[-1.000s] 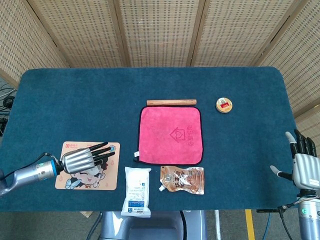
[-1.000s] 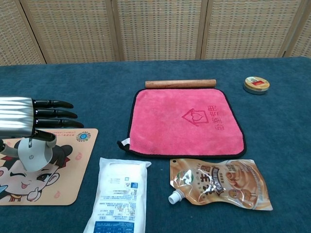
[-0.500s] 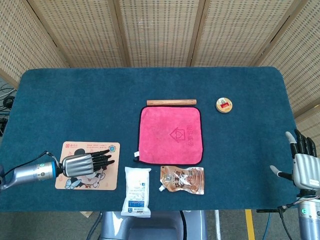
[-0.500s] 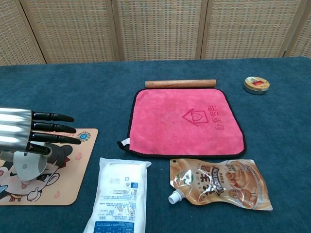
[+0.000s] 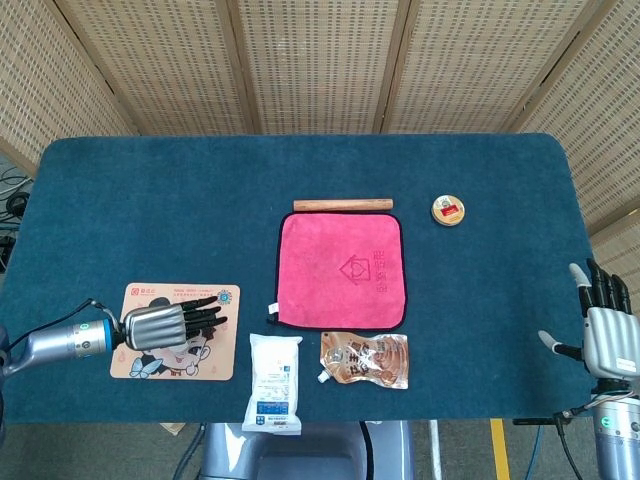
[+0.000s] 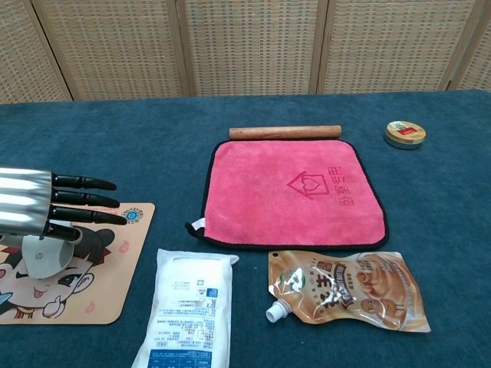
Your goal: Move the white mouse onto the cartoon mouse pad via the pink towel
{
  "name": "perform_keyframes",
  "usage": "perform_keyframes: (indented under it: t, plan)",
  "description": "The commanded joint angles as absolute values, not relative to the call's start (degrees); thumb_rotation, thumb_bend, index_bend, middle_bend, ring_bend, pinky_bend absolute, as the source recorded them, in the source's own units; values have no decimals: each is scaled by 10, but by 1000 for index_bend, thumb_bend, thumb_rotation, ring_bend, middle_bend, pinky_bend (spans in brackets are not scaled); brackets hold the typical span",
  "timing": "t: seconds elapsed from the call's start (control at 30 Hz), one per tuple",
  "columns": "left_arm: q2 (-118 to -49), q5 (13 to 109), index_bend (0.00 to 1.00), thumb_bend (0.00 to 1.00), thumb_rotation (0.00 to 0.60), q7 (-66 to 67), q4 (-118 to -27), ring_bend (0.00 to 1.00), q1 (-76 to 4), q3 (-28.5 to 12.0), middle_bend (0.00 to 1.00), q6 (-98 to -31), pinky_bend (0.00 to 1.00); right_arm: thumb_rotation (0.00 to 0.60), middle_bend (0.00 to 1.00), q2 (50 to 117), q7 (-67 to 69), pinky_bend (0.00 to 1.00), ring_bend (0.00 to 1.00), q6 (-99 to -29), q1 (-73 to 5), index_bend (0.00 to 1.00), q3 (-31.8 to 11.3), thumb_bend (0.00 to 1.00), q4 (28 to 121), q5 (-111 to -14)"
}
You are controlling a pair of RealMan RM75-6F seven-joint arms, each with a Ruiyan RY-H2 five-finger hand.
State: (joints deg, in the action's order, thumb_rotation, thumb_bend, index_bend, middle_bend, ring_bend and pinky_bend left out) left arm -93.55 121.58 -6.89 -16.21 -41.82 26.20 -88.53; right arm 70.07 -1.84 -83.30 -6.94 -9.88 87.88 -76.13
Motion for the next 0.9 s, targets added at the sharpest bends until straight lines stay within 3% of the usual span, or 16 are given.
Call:
perform_keyframes:
  t: [0.03, 0.17, 0.47, 0.73, 0.9]
  plan:
    - [-936, 1214, 115, 3, 600, -70, -160, 0, -418, 262, 0, -883, 0, 600, 0, 701, -18, 0, 0, -834, -69, 0, -99, 2, 878, -761]
    - [-937, 1210, 4, 0, 600, -72, -159, 0, -419, 261, 0, -879, 0, 600, 0, 702, -17, 0, 0, -836, -69, 0, -100, 2, 878, -763]
    - [-922, 1187, 0, 0, 600, -92, -168, 0, -420, 241, 0, -906, 0, 600, 0, 703, -18, 0, 0, -834, -70, 0, -98, 2, 878, -764]
    - [-884, 1128, 0, 0, 600, -145, -203, 0, -421, 186, 0, -951, 0, 600, 0, 703, -14, 0, 0, -833, -70, 0, -98, 2, 878, -767]
    - [-867, 1054, 0, 0, 600, -177, -278, 0, -403, 122, 0, -962, 0, 600, 0, 700, -10, 0, 0, -832, -70, 0, -96, 2, 880, -771]
